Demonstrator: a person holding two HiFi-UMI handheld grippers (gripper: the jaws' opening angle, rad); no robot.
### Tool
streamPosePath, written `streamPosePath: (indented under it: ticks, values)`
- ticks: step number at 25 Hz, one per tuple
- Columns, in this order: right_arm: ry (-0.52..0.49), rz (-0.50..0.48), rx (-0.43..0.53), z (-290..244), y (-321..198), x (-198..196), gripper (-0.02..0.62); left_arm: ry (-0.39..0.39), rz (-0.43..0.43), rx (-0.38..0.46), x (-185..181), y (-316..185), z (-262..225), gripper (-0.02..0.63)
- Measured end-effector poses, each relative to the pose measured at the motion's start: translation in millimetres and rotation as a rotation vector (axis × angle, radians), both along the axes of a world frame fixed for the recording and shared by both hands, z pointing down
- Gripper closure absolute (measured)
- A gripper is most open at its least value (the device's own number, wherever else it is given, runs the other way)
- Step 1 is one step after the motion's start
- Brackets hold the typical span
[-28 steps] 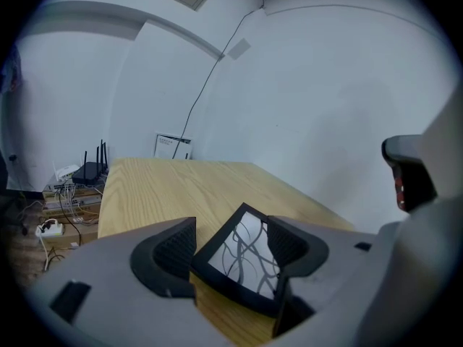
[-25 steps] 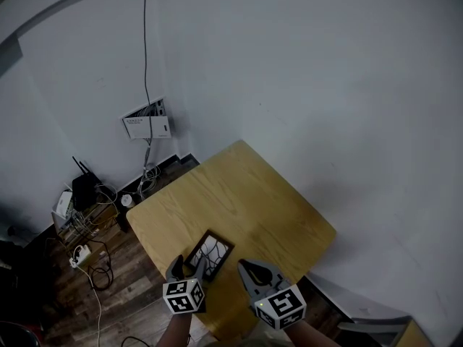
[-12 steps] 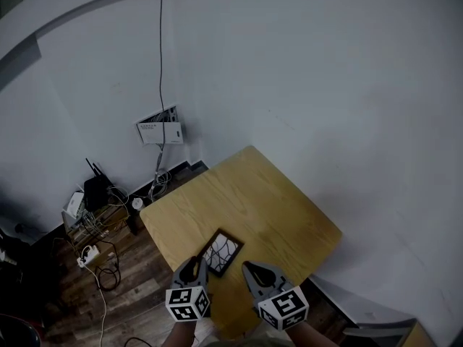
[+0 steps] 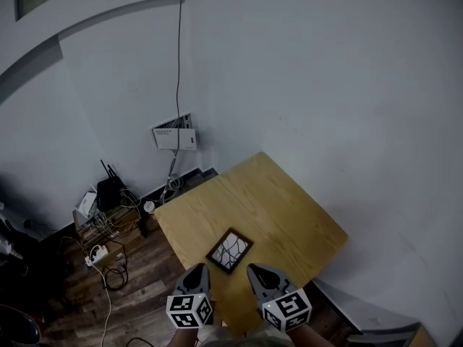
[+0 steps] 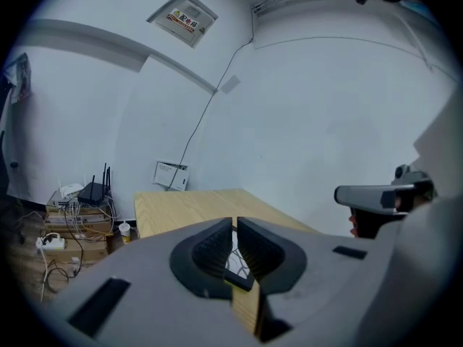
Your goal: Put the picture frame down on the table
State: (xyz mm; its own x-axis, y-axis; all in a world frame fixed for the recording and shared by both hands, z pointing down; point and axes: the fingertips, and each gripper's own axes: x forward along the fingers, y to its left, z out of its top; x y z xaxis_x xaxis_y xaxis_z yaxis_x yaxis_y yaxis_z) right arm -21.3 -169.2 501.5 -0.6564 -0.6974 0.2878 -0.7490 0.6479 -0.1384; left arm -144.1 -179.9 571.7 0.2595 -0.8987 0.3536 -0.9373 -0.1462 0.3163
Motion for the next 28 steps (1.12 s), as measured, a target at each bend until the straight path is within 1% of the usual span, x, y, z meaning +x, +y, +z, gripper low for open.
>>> streamPosePath:
  ticks: [7, 10, 19, 28]
  values:
    - [-0.027, 0.025, 0.007, -1.4, 11.4, 0.9, 0.594, 0.014, 0.026, -0.034, -4.8, 24.8, -2.9, 0.589]
    - [-0.021, 0.022, 0.018, -7.5, 16.8, -0.6, 0.594, 0.014, 0.033, -0.038, -8.6, 33.8, -5.7, 0.589]
    - [-0.020, 0.012, 0.020, -7.5, 28.0, -3.5, 0.595, 0.044, 0.022, -0.037, -18.7, 51.4, -9.6, 0.589]
    - [-0.004, -0.022, 0.030, -10.4, 35.1, -10.6, 0.595, 0.062, 0.005, -0.038, -28.1, 54.1, -9.6, 0.589]
